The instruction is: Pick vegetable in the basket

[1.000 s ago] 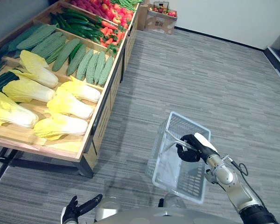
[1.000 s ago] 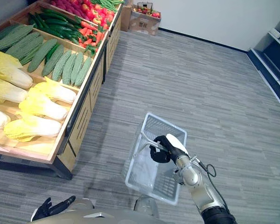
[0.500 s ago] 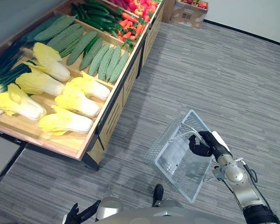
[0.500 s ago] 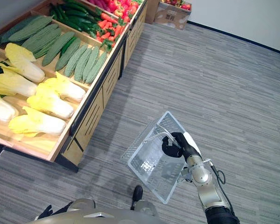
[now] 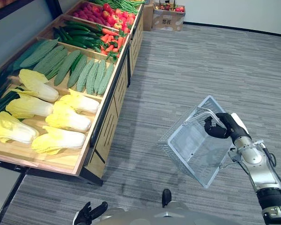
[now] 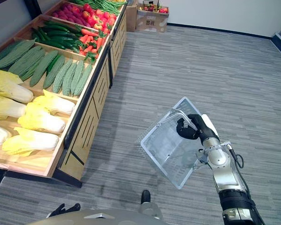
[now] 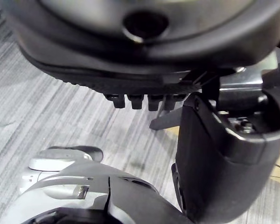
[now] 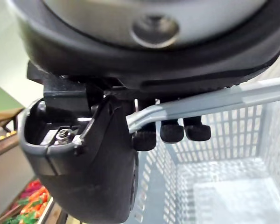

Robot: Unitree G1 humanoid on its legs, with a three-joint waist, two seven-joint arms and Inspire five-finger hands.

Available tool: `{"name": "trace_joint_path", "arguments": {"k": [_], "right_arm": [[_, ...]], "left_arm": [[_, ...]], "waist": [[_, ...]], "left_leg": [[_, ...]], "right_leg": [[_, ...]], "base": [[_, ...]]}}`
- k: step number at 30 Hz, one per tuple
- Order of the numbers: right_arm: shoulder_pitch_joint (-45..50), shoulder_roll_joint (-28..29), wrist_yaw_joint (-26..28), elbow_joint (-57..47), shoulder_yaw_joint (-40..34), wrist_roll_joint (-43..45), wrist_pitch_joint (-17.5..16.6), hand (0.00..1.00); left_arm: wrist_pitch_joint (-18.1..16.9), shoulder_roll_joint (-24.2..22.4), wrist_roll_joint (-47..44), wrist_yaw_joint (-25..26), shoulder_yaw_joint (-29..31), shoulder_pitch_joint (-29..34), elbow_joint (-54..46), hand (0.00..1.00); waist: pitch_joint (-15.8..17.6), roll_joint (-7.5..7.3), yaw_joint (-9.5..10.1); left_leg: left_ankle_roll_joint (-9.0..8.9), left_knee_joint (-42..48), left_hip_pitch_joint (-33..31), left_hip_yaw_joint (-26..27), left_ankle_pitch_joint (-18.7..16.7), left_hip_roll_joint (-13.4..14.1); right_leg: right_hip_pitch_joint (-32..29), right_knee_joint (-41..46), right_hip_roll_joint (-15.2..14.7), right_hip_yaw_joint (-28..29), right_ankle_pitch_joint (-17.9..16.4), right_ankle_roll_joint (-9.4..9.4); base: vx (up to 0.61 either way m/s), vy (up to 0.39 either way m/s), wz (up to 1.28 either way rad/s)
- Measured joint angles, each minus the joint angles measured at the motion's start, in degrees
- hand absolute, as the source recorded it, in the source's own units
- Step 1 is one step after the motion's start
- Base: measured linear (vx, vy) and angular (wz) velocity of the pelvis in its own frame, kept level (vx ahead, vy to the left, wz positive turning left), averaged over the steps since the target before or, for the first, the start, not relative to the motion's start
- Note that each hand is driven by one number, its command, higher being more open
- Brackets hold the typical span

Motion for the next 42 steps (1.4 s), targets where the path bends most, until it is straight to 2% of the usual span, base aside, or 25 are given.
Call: {"name": "trace_joint_path", "arguments": {"k": [13, 15, 18, 19, 22, 23, 24, 28, 29, 31, 34, 35, 36, 37, 38, 39, 41, 42], "right_arm": [[-4.6, 0.0, 0.9, 1.0, 5.4, 0.0, 0.0, 0.00], [-4.7, 0.0, 1.2, 1.2, 6.3, 0.6, 0.0, 0.00], [-6.4, 0.7, 1.2, 3.5, 7.5, 0.7, 0.0, 0.00], [-6.9, 1.4, 1.2, 3.6, 7.5, 0.7, 0.0, 0.00], [-8.0, 2.7, 1.2, 3.4, 7.5, 0.6, 0.0, 0.00], [-8.0, 2.8, 1.3, 3.4, 7.5, 0.4, 0.0, 0.00], [-8.0, 2.7, 1.3, 3.0, 7.4, 0.2, 0.0, 0.00], [-7.9, 2.8, 1.4, 2.6, 7.3, -0.4, 0.1, 0.00], [-7.7, 2.8, 1.7, 2.6, 7.3, -0.4, 0.2, 0.00], [-7.7, 2.8, 2.2, 1.9, 7.3, -0.4, 0.2, 0.00], [-7.7, 2.8, 2.3, 1.6, 7.2, -0.3, 0.1, 0.00], [-7.7, 2.8, 2.3, 1.5, 7.2, -0.3, 0.1, 0.00], [-7.7, 2.8, 2.3, 1.4, 7.0, -0.2, 0.1, 0.00], [-8.0, 2.3, 2.3, 1.5, 5.8, -0.3, 0.6, 0.00], [-8.3, 2.2, 2.3, 1.2, 4.8, -0.2, 1.3, 0.00], [-8.4, 2.1, 2.3, 1.2, 4.5, -0.3, 1.7, 0.00], [-8.6, 2.1, 2.3, 1.2, 4.6, -0.3, 2.7, 0.00], [-9.1, 2.1, 2.3, 1.0, 4.8, -0.3, 2.7, 0.00]], "left_arm": [[0.0, 0.0, -2.0, -0.4, 0.0, 0.2, -0.1, 1.00], [0.0, 0.0, -2.2, -0.4, 0.1, 0.2, -0.5, 1.00], [-0.2, -0.1, -3.0, -0.4, 0.1, 0.2, -1.6, 1.00], [-0.2, -0.3, -3.6, -0.4, 0.1, 0.1, -2.2, 1.00], [-0.2, -0.1, -4.0, -0.4, 1.0, -0.4, -2.8, 1.00], [-0.1, 0.1, -4.0, -0.4, 2.0, -0.8, -2.8, 1.00], [-0.1, 0.1, -4.0, -0.4, 2.6, -1.1, -2.8, 1.00], [0.2, 0.5, -3.9, -0.6, 2.7, -1.1, -2.8, 1.00], [0.5, 0.5, -3.9, -0.5, 2.7, -1.0, -2.7, 1.00], [1.0, 0.7, -3.9, -0.5, 2.9, -1.0, -2.5, 1.00], [1.3, 0.4, -3.5, -0.1, 4.0, -0.9, -2.2, 1.00], [1.4, 0.6, -3.0, 0.0, 4.1, -0.6, -2.3, 1.00], [1.4, 0.8, -2.6, 0.0, 4.2, -0.5, -2.3, 1.00], [1.8, -0.4, -1.9, 0.2, 4.4, -2.0, -1.5, 1.00], [1.7, -1.6, -1.8, -0.3, 4.2, -3.1, -1.7, 1.00], [1.5, -2.1, -1.8, -0.3, 4.1, -3.5, -1.8, 1.00], [1.2, -3.2, -1.7, -0.8, 3.9, -4.6, -1.8, 1.00], [1.1, -2.8, -1.8, -0.9, 3.8, -4.8, -1.8, 1.00]], "waist": [[0.1, -1.02, 0.49], [0.2, -1.21, 0.97], [0.6, -0.87, 1.72], [1.1, -0.56, 2.20], [3.3, -0.92, 2.52], [4.4, -1.36, 2.23], [5.2, -1.41, 1.97], [6.3, -0.91, 1.28], [6.7, -0.57, 1.46], [6.8, -0.36, 1.65], [7.0, 0.13, 1.58], [6.6, -0.67, 1.40], [6.5, -0.88, 1.25], [6.8, 2.57, 1.67], [6.8, 3.61, 0.99], [6.7, 4.03, 0.70], [6.6, 4.11, -0.57], [6.5, 3.94, -0.55]], "left_leg": [[-0.16, -0.8, 0.9, 0.6, 0.7, -0.3], [-0.59, 1.2, 0.1, 1.4, -0.2, -0.1], [-0.15, 7.7, -1.9, 3.5, -3.9, 1.3], [0.08, 10.2, -2.4, 4.7, -5.4, 2.1], [0.96, 13.8, -2.4, 7.2, -8.6, 2.9], [1.34, 15.4, -2.2, 7.3, -9.7, 3.1], [1.48, 16.5, -2.2, 7.2, -10.3, 3.2], [1.97, 16.1, -0.5, 6.0, -10.1, 3.8], [1.69, 14.9, 0.9, 5.8, -9.9, 3.8], [1.21, 13.7, 2.1, 5.8, -9.9, 4.1], [-1.92, 9.3, 5.0, 5.3, -9.1, 6.4], [-4.15, 6.5, 6.7, 5.0, -8.7, 6.7], [-5.12, 5.5, 7.5, 4.7, -8.9, 6.9], [-7.41, 4.1, 8.3, 4.5, -8.7, 10.1], [-9.03, 2.8, 7.7, 3.9, -6.2, 11.7], [-9.13, 2.2, 7.6, 3.4, -5.0, 12.0], [-8.57, 5.4, 6.8, 0.5, -3.0, 14.9], [-7.30, 11.4, 4.2, -0.7, -2.3, 16.4]], "right_leg": [[0.2, 0.0, -0.3, 0.2, 0.4, 0.42], [0.2, 0.0, -0.4, 0.5, 0.7, 0.76], [0.1, 1.0, 0.2, 1.9, 0.7, 0.85], [-0.6, 2.5, 0.7, 2.8, 0.6, 0.78], [-3.3, 9.2, 0.6, 4.3, -2.4, 0.52], [-5.2, 15.0, -0.1, 3.9, -5.0, 0.04], [-7.3, 20.5, -0.6, 3.0, -6.2, -1.10], [-11.2, 30.3, -1.6, 0.8, -7.0, -2.22], [-11.8, 30.9, -1.8, 0.1, -9.1, -3.67], [-12.0, 25.9, -2.3, -0.8, -9.4, -3.38], [-13.1, 14.2, -1.0, -1.2, -7.1, -0.64], [-12.8, 9.5, -0.4, -0.9, -3.3, -1.02], [-12.7, 8.6, -0.5, -0.9, 1.6, -2.20], [-13.7, 11.7, 1.9, -2.4, 3.5, -3.10], [-16.2, 17.4, 2.0, -3.4, -1.4, -4.09], [-17.5, 20.6, 1.9, -4.2, -3.7, -4.77], [-18.3, 30.1, 1.1, -7.5, -12.4, -5.79], [-17.0, 31.1, 1.5, -9.0, -14.8, -6.27]], "base": [[-0.04, -0.016, -0.01], [-0.06, -0.015, -0.08], [-0.09, 0.000, -0.24], [-0.12, 0.026, -0.44], [-0.15, 0.053, -0.32], [-0.11, 0.061, 0.03], [-0.09, 0.056, 0.05], [0.04, 0.022, 0.14], [0.19, -0.017, 0.02], [0.22, -0.074, 0.05], [0.31, -0.206, 0.18], [0.31, -0.209, 0.22], [0.39, -0.273, 0.19], [0.37, -0.270, 0.33], [0.42, -0.334, 0.35], [0.41, -0.355, 0.65], [0.40, -0.408, 0.72], [0.25, -0.287, 0.50]]}}
